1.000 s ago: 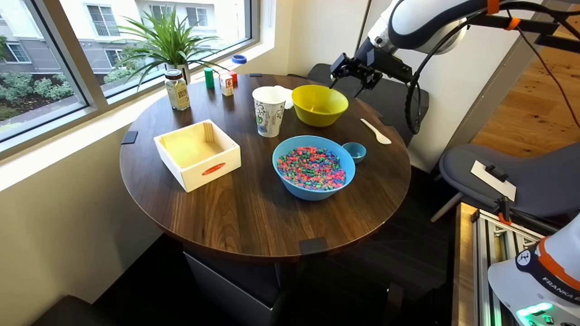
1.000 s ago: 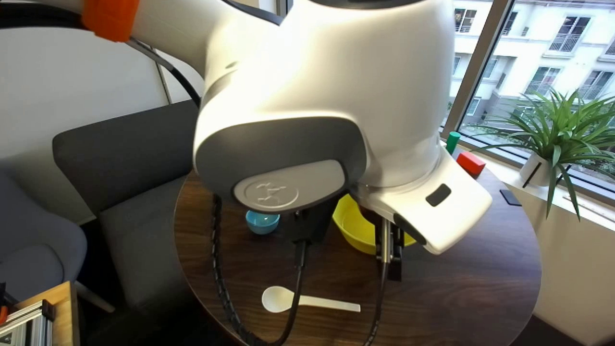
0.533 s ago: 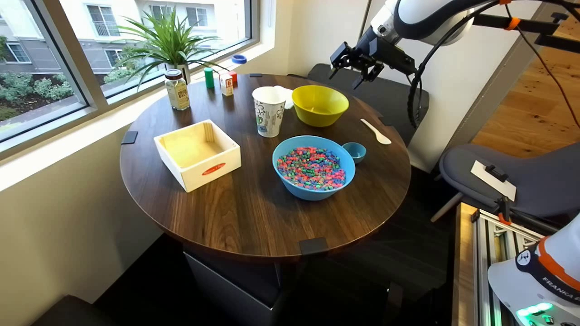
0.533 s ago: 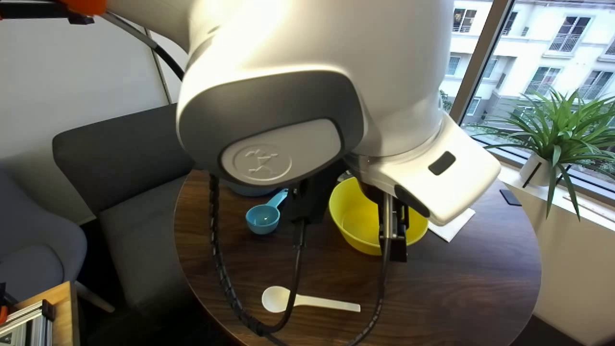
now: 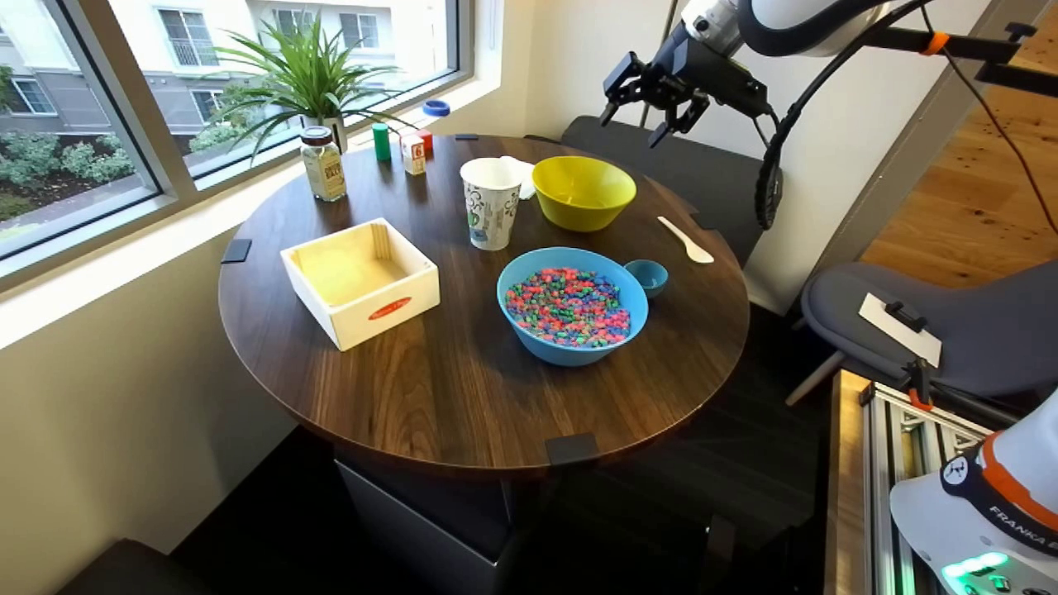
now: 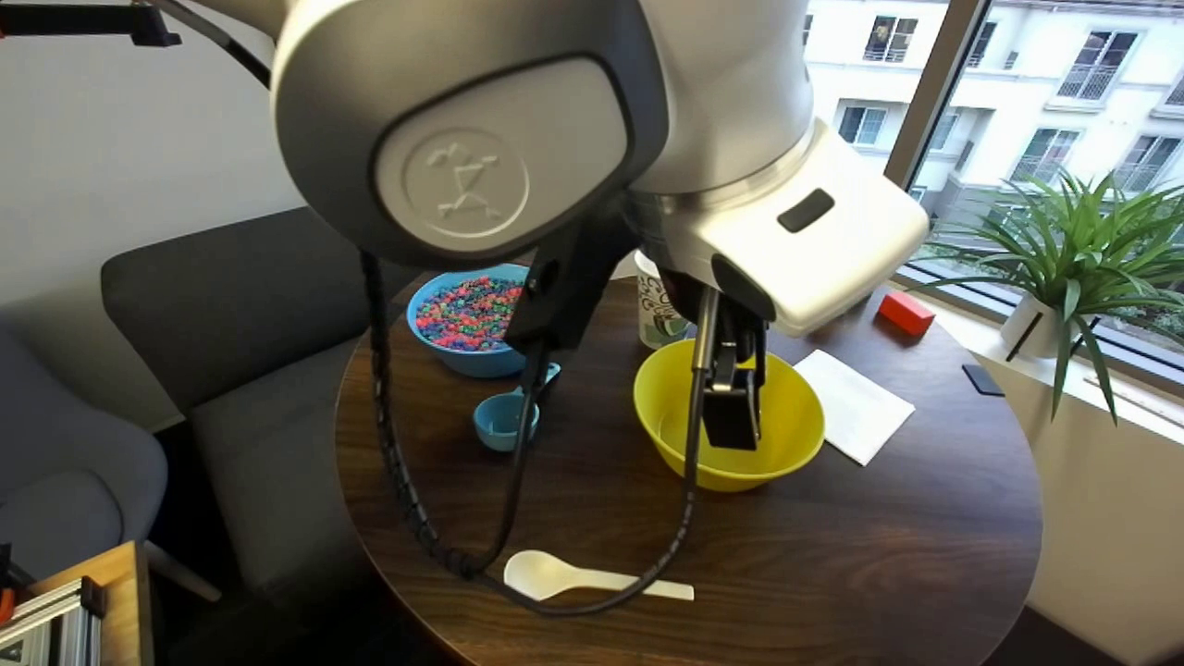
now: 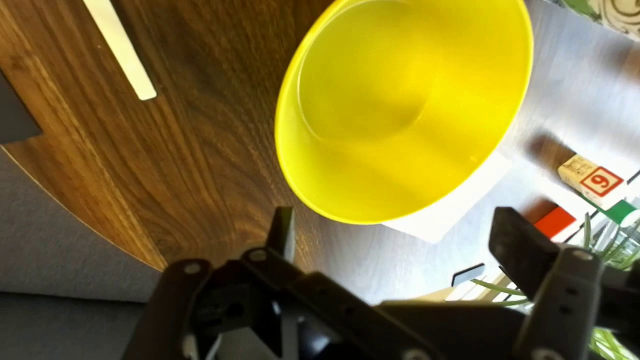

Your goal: Pour the contents in the bowl into the other bowl

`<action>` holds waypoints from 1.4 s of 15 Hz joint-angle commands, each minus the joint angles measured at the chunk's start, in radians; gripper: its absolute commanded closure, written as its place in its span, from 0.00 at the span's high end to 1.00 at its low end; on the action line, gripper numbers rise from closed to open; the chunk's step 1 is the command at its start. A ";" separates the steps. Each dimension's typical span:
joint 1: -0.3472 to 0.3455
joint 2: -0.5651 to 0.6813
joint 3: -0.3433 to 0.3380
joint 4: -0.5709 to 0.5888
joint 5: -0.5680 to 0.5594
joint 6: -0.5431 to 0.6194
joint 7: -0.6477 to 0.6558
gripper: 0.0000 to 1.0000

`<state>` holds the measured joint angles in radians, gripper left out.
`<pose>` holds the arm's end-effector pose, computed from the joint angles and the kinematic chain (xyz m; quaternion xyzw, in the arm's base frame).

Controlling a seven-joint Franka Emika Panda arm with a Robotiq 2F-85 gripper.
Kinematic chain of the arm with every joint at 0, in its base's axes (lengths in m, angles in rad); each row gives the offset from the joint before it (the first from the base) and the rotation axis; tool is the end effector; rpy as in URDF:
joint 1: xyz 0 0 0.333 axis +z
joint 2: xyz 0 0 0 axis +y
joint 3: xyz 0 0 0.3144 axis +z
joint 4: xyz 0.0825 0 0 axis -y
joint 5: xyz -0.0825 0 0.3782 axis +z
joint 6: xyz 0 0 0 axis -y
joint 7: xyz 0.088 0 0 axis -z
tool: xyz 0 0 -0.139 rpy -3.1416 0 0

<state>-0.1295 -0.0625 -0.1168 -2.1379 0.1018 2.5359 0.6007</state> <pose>0.5570 -0.1401 0.4557 -0.8720 0.4313 -0.2167 0.0808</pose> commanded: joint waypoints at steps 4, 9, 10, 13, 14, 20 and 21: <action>0.004 -0.080 0.049 0.010 -0.085 -0.168 0.129 1.00; 0.008 -0.131 0.083 0.007 -0.101 -0.220 0.146 1.00; 0.008 -0.140 0.090 0.005 -0.106 -0.220 0.148 1.00; 0.006 -0.125 0.091 0.019 -0.086 -0.191 0.118 1.00; 0.007 -0.131 0.095 0.019 -0.086 -0.192 0.118 1.00; 0.007 -0.136 0.098 0.017 -0.087 -0.192 0.118 1.00; 0.007 -0.136 0.098 0.017 -0.087 -0.192 0.118 1.00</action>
<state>-0.1227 -0.1992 -0.0176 -2.1227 0.0142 2.3462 0.7204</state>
